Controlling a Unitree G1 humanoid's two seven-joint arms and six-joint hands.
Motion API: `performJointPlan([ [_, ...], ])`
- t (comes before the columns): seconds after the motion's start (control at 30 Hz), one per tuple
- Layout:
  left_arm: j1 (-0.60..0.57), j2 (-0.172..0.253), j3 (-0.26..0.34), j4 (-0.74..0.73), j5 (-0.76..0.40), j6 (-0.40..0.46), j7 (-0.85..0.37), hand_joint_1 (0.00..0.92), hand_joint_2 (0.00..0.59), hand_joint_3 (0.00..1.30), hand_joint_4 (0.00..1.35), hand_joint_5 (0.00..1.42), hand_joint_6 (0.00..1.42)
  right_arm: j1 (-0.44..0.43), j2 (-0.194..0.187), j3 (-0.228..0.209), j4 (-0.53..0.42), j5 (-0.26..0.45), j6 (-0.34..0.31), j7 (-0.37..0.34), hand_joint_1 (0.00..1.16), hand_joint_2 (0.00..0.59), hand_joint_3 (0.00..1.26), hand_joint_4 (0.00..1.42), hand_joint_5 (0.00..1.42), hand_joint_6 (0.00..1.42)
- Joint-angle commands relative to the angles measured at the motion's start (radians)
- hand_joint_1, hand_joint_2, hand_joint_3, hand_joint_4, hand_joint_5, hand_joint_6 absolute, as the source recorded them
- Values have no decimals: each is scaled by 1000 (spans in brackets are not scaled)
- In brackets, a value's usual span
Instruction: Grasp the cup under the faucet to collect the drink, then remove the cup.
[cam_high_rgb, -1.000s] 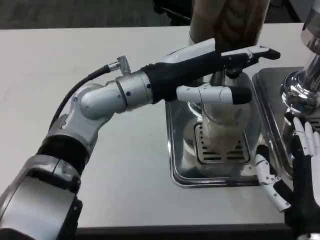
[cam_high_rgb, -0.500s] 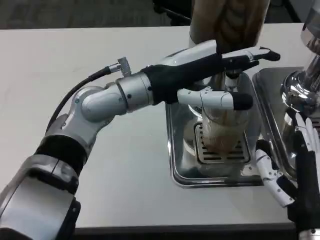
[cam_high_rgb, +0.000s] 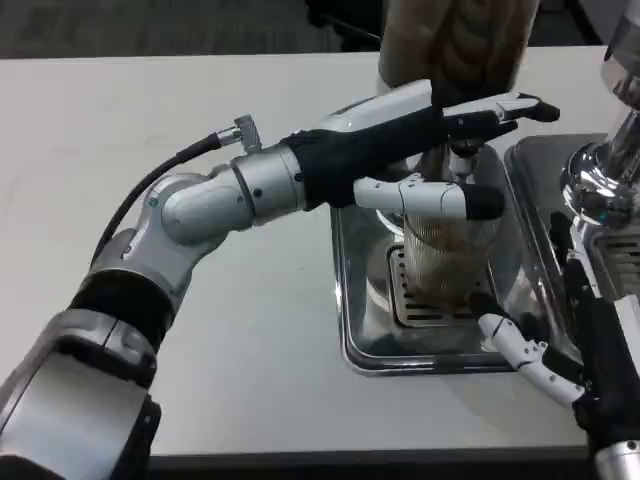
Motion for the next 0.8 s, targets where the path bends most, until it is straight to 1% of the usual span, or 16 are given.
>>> performJointPlan([
  [0.03, 24, 22, -17, 23, 40, 26, -20, 0, 29, 105, 0, 21, 22, -42, -14, -20, 62, 51, -47, 57, 594, 224, 0, 0, 0, 0],
  [0.2, 25, 24, -14, 23, 38, 26, -22, 0, 31, 107, 0, 21, 23, -75, -17, -37, 107, 80, -62, 98, 597, 224, 0, 0, 0, 0],
  [0.37, 24, 25, -11, 22, 37, 27, -21, 0, 31, 108, 0, 23, 30, -104, -18, -52, 136, 97, -64, 130, 598, 224, 0, 0, 0, 0],
  [0.8, 27, 30, -4, 16, 32, 23, -25, 0, 32, 108, 0, 32, 38, -150, -12, -71, 189, 122, -80, 163, 590, 232, 0, 0, 0, 0],
])
